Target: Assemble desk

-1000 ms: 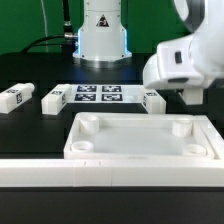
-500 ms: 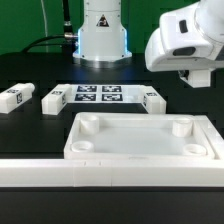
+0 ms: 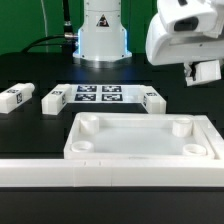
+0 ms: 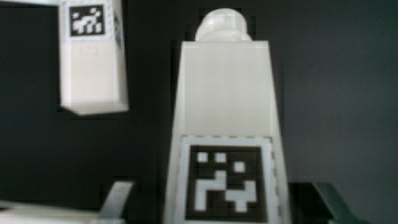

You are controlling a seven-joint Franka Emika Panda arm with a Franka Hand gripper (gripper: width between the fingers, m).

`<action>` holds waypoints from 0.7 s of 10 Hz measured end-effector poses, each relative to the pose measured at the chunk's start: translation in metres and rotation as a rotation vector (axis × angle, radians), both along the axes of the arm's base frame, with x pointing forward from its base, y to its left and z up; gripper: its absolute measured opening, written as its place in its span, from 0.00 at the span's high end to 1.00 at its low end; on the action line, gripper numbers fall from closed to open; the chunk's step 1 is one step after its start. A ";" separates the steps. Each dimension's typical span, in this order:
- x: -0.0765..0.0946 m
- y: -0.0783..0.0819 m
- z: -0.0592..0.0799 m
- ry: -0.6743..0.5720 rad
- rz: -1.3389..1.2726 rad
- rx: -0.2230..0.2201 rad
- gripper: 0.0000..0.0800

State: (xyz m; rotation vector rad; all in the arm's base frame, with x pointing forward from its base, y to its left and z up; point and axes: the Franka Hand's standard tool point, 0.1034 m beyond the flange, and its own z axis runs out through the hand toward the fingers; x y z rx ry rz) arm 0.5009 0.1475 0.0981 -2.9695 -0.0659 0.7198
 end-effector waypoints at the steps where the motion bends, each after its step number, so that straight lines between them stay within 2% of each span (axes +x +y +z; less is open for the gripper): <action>1: 0.007 0.002 0.004 -0.066 -0.004 0.005 0.64; 3: 0.011 0.003 0.001 -0.227 -0.018 0.014 0.64; 4: 0.011 0.003 0.001 -0.268 -0.021 0.016 0.64; 5: 0.017 0.003 0.001 -0.339 -0.026 0.023 0.64; 7: 0.028 -0.005 0.013 -0.407 -0.007 0.033 0.64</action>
Offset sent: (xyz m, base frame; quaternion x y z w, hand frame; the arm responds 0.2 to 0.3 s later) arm 0.0000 0.0000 0.0000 0.0000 0.1296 0.0000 0.9916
